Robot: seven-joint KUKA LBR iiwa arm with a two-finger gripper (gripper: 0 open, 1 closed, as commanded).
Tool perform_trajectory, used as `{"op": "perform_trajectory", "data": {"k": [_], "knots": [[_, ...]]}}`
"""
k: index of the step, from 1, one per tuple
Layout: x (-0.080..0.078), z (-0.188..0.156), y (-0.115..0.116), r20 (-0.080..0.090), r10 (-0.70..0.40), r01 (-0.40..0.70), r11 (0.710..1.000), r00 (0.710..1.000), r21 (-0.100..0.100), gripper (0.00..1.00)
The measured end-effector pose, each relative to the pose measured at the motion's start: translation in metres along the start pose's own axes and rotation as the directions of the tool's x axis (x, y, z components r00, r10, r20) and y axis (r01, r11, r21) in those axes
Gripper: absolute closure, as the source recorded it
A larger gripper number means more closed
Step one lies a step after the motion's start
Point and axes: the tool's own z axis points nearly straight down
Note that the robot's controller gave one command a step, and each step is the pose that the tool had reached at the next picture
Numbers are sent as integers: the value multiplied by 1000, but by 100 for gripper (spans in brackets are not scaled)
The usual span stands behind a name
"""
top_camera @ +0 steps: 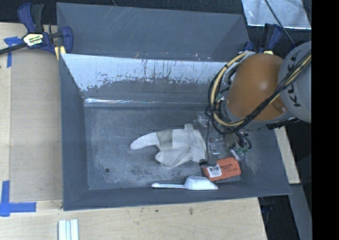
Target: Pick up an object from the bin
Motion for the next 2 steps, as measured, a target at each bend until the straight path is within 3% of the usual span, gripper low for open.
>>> {"op": "perform_trajectory", "data": {"k": [1,2], "knots": [[-7,61,35,0,47,-47,999,999,-1,100],[-7,61,35,0,46,-46,999,999,-1,100]]}}
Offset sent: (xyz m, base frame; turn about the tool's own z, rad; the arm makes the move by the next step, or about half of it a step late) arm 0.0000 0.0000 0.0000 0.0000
